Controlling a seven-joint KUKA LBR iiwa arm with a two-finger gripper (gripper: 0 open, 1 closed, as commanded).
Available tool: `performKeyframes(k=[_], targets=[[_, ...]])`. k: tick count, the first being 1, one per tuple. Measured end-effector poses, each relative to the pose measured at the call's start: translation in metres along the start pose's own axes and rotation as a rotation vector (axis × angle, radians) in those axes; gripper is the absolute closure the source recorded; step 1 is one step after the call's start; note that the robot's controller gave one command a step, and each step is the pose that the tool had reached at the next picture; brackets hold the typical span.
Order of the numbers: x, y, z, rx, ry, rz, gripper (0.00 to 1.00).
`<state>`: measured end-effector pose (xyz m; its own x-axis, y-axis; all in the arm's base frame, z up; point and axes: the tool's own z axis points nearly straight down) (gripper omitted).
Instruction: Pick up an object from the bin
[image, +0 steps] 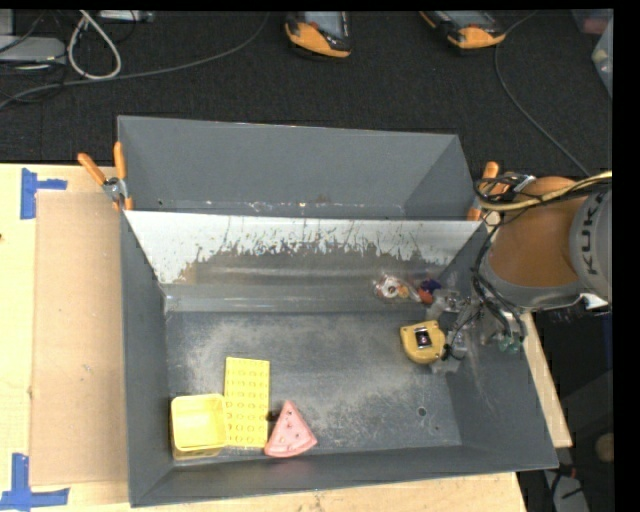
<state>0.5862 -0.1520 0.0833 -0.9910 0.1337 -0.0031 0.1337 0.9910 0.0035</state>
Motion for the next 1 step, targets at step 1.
performKeyframes(k=[1], targets=[[0.0018,0.0005,-0.0368,-0.001,0.007,-0.001,1.0]])
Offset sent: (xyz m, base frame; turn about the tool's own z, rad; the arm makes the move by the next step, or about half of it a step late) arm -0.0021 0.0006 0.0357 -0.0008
